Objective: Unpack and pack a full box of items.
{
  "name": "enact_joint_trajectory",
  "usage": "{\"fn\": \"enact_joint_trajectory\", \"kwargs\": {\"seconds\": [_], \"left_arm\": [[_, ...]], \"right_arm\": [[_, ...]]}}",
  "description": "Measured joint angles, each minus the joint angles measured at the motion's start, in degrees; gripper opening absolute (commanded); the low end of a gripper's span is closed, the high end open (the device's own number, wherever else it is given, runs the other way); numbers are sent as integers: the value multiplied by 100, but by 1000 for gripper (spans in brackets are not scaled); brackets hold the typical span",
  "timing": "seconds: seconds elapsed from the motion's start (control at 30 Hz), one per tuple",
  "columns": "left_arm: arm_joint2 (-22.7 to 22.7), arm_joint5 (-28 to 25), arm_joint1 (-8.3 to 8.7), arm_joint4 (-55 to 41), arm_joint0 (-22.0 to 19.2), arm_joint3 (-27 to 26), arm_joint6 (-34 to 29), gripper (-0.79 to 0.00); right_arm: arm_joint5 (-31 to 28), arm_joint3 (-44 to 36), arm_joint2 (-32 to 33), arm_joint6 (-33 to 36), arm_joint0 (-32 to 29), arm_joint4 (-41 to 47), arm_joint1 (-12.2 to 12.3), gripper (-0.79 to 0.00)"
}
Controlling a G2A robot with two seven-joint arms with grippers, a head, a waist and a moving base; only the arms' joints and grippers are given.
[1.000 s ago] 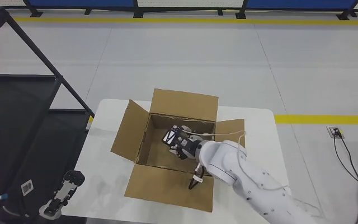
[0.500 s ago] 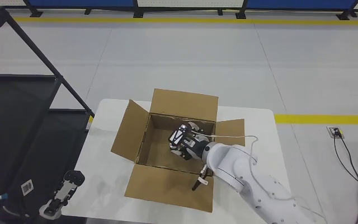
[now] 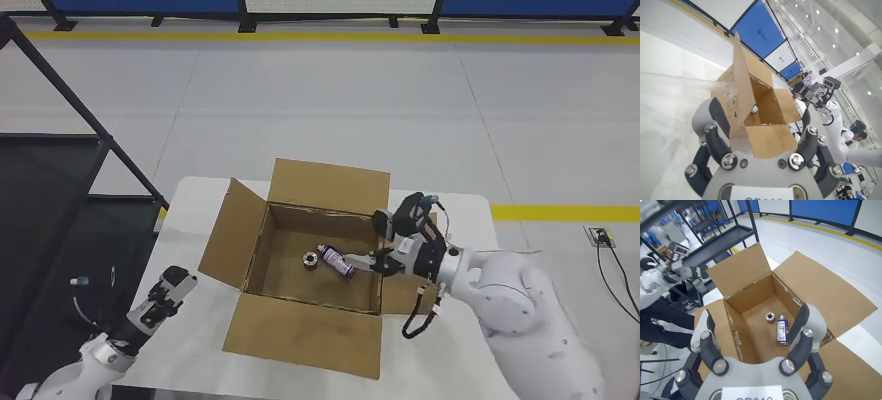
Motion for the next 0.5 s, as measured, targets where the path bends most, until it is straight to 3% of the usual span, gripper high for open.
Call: {"fn": "enact_joint_trajectory", "kwargs": {"seconds": [0.13,0.3,0.5], "left_arm": [[272,44,9,201,-198,-59,-88,0],[440,-260,19,280,-133,-263,-88,0],[584,-192,48,514,-124,-424,-276,0]], "right_arm": [[-363,200,823,281,-499,1146,138,0],[-263,812,1582,1196,-623,2527,299,0],[-24,1503,1896,1686,-517,2980,416,0]]}}
